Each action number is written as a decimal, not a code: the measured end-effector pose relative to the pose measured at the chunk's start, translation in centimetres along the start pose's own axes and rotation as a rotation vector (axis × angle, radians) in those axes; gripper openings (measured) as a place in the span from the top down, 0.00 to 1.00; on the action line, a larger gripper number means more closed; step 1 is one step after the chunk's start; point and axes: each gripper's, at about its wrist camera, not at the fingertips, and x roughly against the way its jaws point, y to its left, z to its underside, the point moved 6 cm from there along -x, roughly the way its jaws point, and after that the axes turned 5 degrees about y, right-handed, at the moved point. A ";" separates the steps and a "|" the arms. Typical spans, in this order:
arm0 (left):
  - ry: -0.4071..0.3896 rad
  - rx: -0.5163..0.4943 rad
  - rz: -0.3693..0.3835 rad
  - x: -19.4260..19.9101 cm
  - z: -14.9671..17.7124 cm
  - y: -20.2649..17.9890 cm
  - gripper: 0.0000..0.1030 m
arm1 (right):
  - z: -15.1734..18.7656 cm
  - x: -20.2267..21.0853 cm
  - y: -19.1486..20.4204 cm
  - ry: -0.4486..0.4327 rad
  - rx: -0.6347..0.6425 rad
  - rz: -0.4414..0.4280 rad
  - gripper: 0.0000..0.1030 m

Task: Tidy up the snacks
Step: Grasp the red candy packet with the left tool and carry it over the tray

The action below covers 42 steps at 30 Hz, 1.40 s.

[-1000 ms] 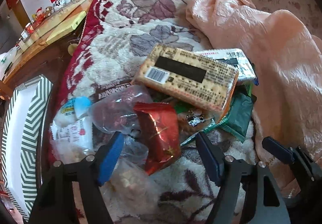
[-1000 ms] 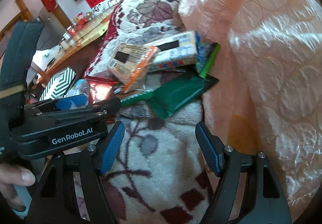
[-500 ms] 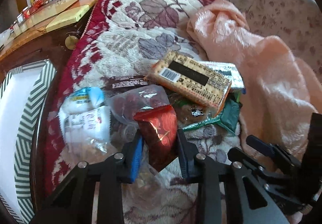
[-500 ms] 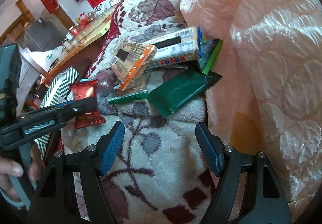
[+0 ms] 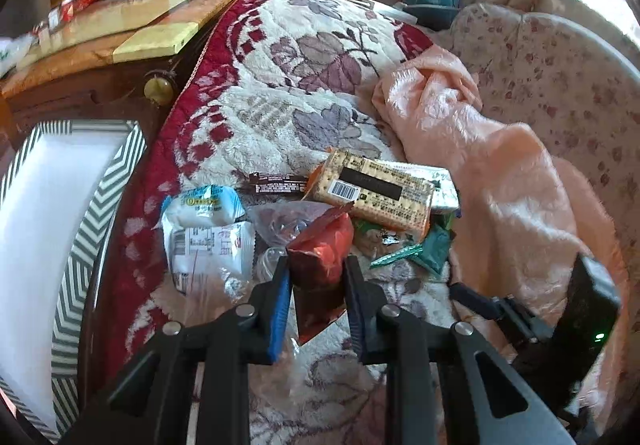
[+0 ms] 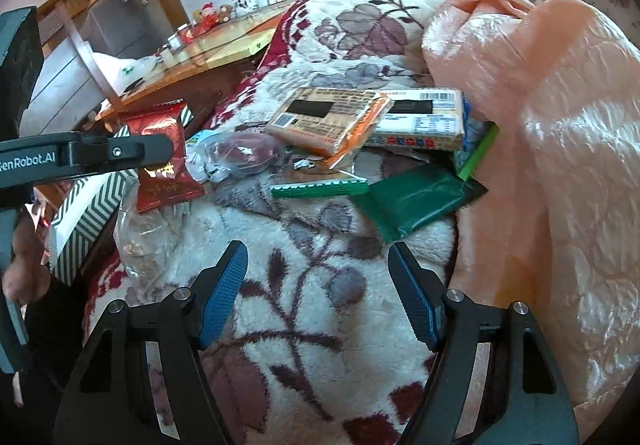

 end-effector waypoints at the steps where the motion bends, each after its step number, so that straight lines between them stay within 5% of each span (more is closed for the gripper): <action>1: 0.003 0.014 0.028 0.3 0.0 0.1 0.73 | 0.0 0.0 0.1 0.002 0.002 -0.010 0.29; 10: -0.091 0.042 0.046 4.2 -1.3 1.2 0.74 | 0.6 -0.3 4.0 0.025 0.099 -0.106 0.29; 16: -0.126 0.076 -0.031 5.5 -0.4 4.2 0.74 | 0.7 -1.4 7.0 0.072 0.134 -0.156 0.29; 28: -0.136 0.163 -0.116 6.9 2.0 9.9 0.74 | -1.4 -6.0 13.7 0.243 0.540 -0.100 0.29; 32: -0.121 0.191 -0.123 6.7 2.6 11.2 0.74 | -1.9 -8.4 14.5 0.286 0.539 -0.118 0.29; 34: -0.114 0.201 -0.125 6.6 3.0 11.7 0.74 | -2.3 -9.0 14.6 0.290 0.508 -0.164 0.34; 36: -0.112 0.209 -0.125 6.5 3.3 12.2 0.74 | -2.5 -9.0 14.6 0.278 0.495 -0.181 0.55; 42: -0.121 0.226 -0.129 6.8 3.7 12.8 0.74 | -2.6 -6.7 14.5 0.238 0.469 -0.223 0.64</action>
